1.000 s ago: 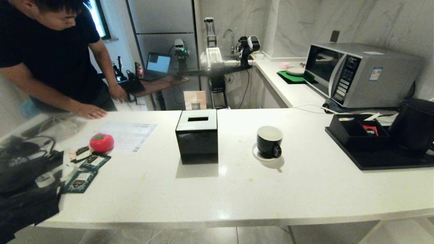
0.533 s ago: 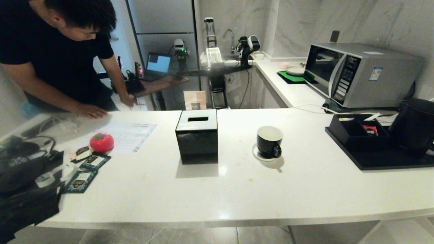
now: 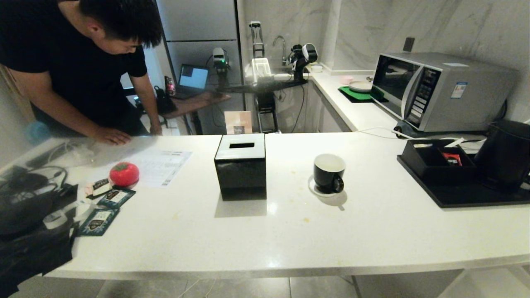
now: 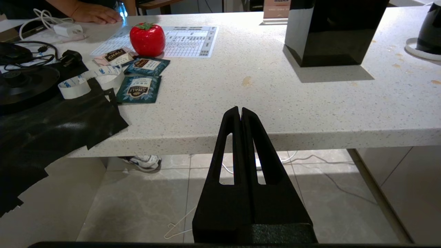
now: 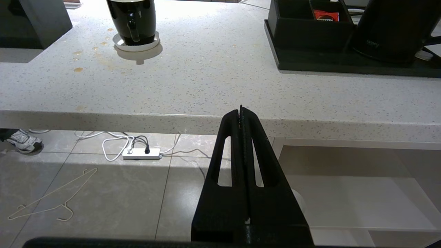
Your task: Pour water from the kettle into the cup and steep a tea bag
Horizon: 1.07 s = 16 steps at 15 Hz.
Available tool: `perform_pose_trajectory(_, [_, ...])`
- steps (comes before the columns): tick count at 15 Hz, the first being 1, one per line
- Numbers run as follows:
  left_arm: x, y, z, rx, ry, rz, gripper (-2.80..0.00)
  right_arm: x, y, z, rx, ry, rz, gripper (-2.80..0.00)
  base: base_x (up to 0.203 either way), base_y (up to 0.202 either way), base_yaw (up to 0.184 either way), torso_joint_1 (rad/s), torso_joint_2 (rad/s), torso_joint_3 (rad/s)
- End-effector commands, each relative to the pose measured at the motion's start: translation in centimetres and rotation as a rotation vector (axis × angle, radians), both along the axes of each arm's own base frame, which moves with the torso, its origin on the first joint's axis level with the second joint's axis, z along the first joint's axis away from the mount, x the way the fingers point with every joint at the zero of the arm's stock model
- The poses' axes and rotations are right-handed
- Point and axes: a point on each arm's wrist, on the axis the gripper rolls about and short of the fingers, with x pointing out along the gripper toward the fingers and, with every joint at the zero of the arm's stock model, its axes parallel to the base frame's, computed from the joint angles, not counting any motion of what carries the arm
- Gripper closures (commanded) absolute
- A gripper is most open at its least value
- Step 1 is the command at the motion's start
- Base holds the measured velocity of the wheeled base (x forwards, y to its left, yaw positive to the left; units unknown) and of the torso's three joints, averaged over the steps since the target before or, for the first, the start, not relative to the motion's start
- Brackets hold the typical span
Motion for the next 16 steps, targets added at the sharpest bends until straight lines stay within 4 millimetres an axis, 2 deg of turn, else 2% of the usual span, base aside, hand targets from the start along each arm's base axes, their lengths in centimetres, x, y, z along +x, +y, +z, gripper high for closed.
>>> perform_pose_trajectory(1, [0.00, 0.00, 0.01, 0.000, -0.001, -0.001, 0.00, 0.00, 0.00, 0.02, -0.001, -0.001, 0.000, 0.00, 0.000, 0.000, 0.000, 0.000, 0.00, 0.000])
perform_pose_trajectory(16, [0.00, 0.00, 0.01, -0.007, -0.001, 0.000, 0.00, 0.01, 0.01, 0.01, 0.001, 0.001, -0.003, 0.00, 0.000, 0.000, 0.000, 0.000, 0.00, 0.000])
